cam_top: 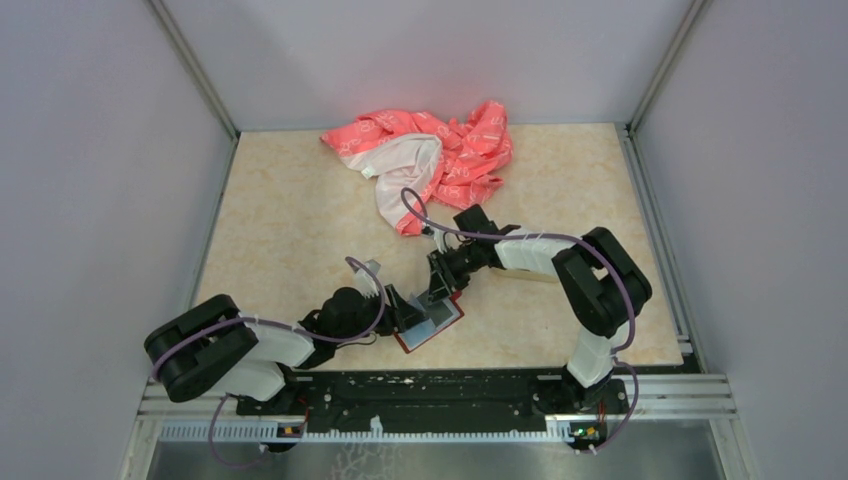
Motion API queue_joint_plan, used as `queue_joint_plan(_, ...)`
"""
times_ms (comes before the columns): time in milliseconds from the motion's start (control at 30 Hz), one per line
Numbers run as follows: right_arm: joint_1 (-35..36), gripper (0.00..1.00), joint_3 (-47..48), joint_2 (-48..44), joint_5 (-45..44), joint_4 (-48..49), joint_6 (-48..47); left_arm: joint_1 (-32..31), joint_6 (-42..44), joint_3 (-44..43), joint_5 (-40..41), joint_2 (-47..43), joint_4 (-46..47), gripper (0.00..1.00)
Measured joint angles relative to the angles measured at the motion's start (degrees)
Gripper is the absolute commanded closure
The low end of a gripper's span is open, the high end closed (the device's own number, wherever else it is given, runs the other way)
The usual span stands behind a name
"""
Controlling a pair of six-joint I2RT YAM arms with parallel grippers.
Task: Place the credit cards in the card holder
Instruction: Turn over the card holder at the center of the board.
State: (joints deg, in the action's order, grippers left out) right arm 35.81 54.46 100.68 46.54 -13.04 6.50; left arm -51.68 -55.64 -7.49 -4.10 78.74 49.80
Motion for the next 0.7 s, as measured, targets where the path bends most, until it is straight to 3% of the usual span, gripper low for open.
queue_joint_plan(267, -0.09, 0.46, 2.58, -1.42, -0.63, -5.79, -12.15, 0.33, 0.00, 0.04, -0.11, 0.00, 0.15, 0.32)
queue_joint_plan(433, -0.37, 0.33, 2.21, -8.11, -0.68, -9.40, -24.98, 0.46, 0.00, 0.17, -0.42, 0.00, 0.33, 0.32)
queue_joint_plan(567, -0.28, 0.28, -1.46, -14.64, 2.93, -9.64, -35.43, 0.48, 0.02, 0.22, -0.52, 0.02, 0.44, 0.32)
queue_joint_plan(700, 0.70, 0.28, -2.84, -14.47, 2.80, -10.56, -39.50, 0.63, 0.09, 0.22, -0.76, 0.63, 1.20, 0.33)
